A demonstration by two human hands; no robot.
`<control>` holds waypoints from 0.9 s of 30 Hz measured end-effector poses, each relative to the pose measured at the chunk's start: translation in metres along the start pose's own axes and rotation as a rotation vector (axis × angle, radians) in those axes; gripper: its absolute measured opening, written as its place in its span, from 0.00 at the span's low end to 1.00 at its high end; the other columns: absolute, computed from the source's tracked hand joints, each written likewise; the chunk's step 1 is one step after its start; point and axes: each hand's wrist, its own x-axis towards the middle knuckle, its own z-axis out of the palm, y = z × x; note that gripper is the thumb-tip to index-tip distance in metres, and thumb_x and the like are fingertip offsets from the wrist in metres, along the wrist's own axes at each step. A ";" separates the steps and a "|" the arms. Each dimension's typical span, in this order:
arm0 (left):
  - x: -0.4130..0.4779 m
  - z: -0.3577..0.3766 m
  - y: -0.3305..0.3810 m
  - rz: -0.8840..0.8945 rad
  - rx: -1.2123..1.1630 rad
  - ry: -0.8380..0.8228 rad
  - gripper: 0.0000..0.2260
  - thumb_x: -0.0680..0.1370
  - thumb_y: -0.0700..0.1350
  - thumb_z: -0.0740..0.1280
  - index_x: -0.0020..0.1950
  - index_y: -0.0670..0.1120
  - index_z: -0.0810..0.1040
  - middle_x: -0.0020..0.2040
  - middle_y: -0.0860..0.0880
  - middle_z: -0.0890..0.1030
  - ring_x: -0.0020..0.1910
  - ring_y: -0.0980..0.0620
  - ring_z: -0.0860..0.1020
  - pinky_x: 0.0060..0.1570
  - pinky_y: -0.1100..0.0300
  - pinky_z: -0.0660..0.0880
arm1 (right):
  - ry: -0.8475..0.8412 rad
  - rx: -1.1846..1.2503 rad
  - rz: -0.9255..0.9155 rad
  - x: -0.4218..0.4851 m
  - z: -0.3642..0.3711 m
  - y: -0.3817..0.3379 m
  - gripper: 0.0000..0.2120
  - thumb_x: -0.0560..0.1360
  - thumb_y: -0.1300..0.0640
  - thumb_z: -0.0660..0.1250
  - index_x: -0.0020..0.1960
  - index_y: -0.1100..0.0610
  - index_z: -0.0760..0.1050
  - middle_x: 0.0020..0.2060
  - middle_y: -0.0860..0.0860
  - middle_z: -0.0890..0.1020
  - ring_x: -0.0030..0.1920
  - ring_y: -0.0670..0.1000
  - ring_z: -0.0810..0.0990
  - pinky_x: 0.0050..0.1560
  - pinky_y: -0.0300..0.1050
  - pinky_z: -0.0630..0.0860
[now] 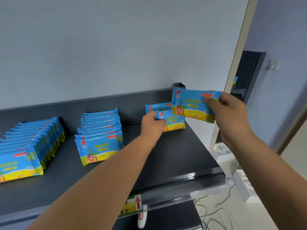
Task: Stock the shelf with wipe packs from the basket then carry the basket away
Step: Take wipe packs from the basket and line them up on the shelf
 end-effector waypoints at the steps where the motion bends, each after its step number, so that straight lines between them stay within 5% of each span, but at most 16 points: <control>1: 0.006 0.000 -0.004 0.014 0.085 0.036 0.05 0.77 0.39 0.73 0.48 0.46 0.79 0.52 0.48 0.85 0.50 0.48 0.84 0.52 0.49 0.83 | -0.014 0.000 0.004 0.002 -0.003 0.003 0.04 0.80 0.57 0.71 0.53 0.52 0.84 0.44 0.45 0.88 0.46 0.46 0.88 0.43 0.40 0.84; 5: 0.028 -0.006 -0.012 0.099 0.491 0.112 0.14 0.78 0.53 0.71 0.60 0.47 0.77 0.56 0.48 0.80 0.53 0.47 0.80 0.50 0.50 0.80 | -0.077 -0.032 0.029 0.012 -0.006 0.018 0.04 0.80 0.58 0.71 0.52 0.50 0.83 0.39 0.40 0.87 0.43 0.43 0.87 0.38 0.34 0.81; 9: 0.039 -0.005 -0.013 0.097 0.608 0.172 0.17 0.80 0.55 0.70 0.63 0.48 0.73 0.57 0.46 0.76 0.52 0.43 0.79 0.48 0.48 0.79 | -0.151 -0.074 0.054 0.020 0.002 0.033 0.06 0.80 0.60 0.70 0.54 0.53 0.84 0.40 0.42 0.88 0.43 0.44 0.88 0.38 0.33 0.80; 16: 0.053 0.001 -0.014 -0.121 0.399 0.222 0.16 0.77 0.47 0.75 0.58 0.41 0.75 0.53 0.46 0.81 0.50 0.45 0.81 0.40 0.54 0.73 | -0.284 -0.124 0.071 0.038 0.019 0.053 0.07 0.80 0.61 0.69 0.54 0.52 0.83 0.41 0.41 0.88 0.43 0.42 0.87 0.40 0.31 0.80; 20: 0.055 -0.005 -0.018 -0.225 0.354 0.244 0.06 0.79 0.40 0.68 0.54 0.41 0.81 0.49 0.45 0.81 0.49 0.44 0.81 0.49 0.51 0.81 | -0.385 -0.173 0.077 0.048 0.030 0.066 0.09 0.80 0.62 0.69 0.55 0.51 0.83 0.47 0.43 0.88 0.48 0.45 0.87 0.45 0.34 0.81; 27: 0.047 -0.008 -0.018 -0.209 0.140 0.223 0.08 0.78 0.39 0.65 0.57 0.45 0.78 0.48 0.49 0.78 0.43 0.54 0.75 0.39 0.57 0.74 | -0.294 -0.381 0.026 0.072 0.046 0.099 0.11 0.82 0.54 0.68 0.63 0.52 0.79 0.55 0.49 0.84 0.50 0.47 0.85 0.52 0.44 0.83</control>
